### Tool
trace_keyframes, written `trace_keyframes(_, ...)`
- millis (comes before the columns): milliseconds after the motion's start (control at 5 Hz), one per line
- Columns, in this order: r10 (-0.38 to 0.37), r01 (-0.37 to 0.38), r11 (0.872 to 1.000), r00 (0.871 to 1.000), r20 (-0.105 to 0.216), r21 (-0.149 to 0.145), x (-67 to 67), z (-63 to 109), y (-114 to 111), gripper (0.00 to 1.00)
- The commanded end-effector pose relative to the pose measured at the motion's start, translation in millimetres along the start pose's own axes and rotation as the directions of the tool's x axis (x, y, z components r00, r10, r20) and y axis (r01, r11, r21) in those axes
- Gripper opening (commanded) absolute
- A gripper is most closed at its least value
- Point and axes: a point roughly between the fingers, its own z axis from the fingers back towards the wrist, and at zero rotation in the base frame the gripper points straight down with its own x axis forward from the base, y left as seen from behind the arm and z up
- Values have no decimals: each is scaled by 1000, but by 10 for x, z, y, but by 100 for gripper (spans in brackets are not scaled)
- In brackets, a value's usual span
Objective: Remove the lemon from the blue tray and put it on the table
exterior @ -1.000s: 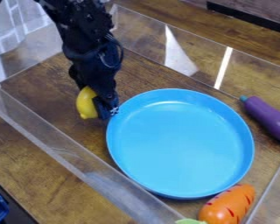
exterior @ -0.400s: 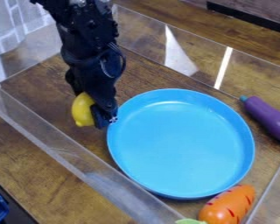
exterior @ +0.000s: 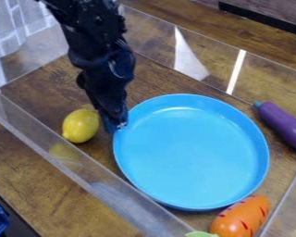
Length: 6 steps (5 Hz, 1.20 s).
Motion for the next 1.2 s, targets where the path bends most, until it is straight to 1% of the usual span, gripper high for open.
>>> trace_keyframes(0,3,-5,1000,998,67,24,119,194,184,0)
trace_keyframes(200,43,-44,999,994,97,8,94,327,345,0)
trace_keyframes(400,61,-61,998,992,110,-6,5,274,418,0)
trace_keyframes(600,66,-60,997,991,120,-52,-88,115,422,100)
trace_keyframes(800,76,-67,995,989,129,-73,-161,-23,447,100)
trace_keyframes(1000,87,-73,992,987,132,-107,-196,-128,440,100)
